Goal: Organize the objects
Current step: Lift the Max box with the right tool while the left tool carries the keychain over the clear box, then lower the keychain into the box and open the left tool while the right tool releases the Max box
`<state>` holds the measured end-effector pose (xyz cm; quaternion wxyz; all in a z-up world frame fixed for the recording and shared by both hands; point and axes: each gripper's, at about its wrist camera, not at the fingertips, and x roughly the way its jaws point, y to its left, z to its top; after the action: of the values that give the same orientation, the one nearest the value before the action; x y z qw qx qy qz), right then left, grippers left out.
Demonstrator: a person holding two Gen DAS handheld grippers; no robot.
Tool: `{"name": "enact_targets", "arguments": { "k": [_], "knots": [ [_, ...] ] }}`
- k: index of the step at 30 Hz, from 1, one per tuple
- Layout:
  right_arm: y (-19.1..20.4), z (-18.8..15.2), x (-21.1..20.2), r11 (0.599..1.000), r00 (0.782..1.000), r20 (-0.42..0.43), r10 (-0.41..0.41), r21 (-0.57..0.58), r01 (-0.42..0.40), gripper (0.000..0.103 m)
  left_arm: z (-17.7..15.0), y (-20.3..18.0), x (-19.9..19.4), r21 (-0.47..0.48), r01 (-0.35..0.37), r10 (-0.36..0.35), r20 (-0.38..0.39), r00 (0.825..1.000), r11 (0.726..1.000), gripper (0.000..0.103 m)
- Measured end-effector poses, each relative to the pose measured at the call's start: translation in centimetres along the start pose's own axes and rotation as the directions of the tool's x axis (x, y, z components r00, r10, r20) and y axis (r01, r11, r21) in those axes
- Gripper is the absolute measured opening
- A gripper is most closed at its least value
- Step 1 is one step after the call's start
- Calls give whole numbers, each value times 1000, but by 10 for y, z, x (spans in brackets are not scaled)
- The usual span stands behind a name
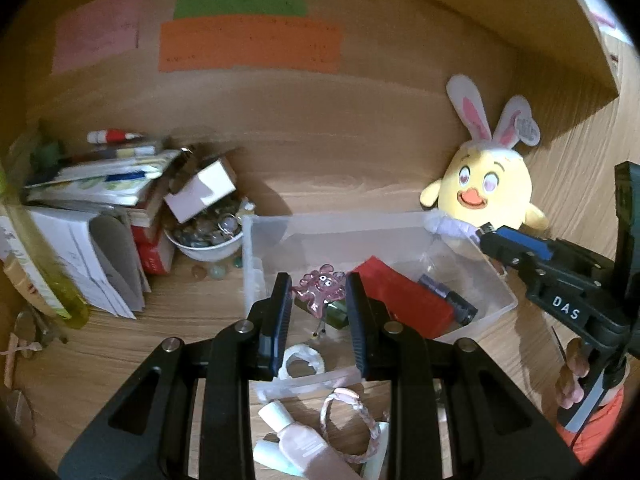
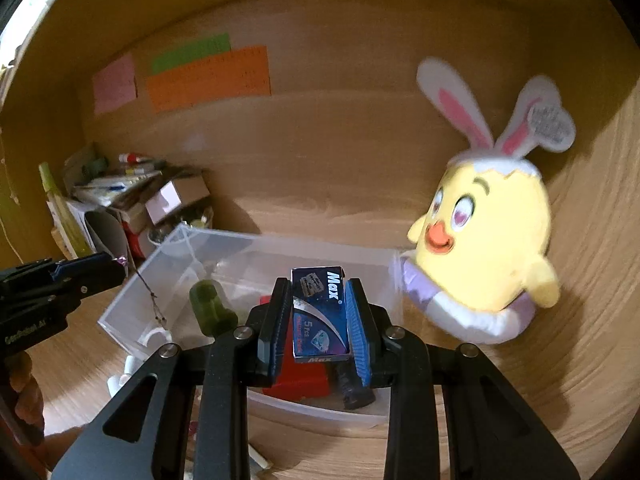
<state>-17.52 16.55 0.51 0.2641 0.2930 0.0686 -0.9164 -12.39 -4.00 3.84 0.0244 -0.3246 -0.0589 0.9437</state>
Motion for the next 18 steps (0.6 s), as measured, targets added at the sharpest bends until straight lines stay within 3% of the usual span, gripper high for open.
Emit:
{"name": "enact_targets", "arguments": {
  "k": [18],
  "knots": [
    [-6, -18, 42, 1000, 992, -128, 4, -2, -4, 25, -21, -11, 51, 39, 44, -39, -139, 990, 998, 27]
  ]
}}
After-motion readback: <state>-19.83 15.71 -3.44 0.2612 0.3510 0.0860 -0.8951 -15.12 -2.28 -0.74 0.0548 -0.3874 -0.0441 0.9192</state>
